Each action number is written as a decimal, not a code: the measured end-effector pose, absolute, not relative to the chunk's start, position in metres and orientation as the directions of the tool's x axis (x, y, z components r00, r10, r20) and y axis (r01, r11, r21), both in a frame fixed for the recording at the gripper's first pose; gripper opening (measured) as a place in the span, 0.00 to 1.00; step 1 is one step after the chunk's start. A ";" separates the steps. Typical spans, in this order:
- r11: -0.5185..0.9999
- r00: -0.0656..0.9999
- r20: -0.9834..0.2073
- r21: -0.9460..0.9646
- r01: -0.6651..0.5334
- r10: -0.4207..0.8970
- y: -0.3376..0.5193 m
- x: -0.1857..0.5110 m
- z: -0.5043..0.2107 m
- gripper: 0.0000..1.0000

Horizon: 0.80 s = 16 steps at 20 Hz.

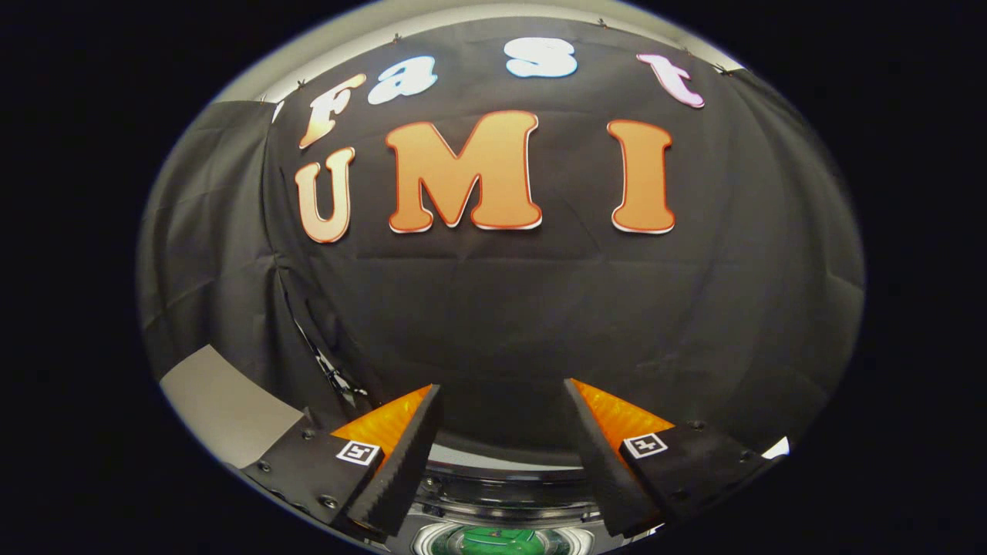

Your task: Put the clothes into the washing machine and then close the washing machine lid.

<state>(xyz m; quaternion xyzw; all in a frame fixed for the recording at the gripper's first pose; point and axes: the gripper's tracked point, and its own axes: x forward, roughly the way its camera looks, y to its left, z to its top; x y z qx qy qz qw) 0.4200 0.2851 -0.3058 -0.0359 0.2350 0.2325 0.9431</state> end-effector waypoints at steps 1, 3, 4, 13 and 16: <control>0.892 0.767 -0.491 0.049 -0.449 0.413 0.287 0.424 -0.320 0.99; 0.902 0.739 -0.547 0.076 -0.424 0.394 0.288 0.429 -0.345 0.99; 0.908 0.731 -0.563 0.089 -0.409 0.385 0.290 0.434 -0.354 0.99; 0.916 0.748 -0.567 0.030 -0.400 0.346 0.283 0.442 -0.369 1.00; 0.914 0.750 -0.561 0.030 -0.404 0.350 0.282 0.437 -0.366 1.00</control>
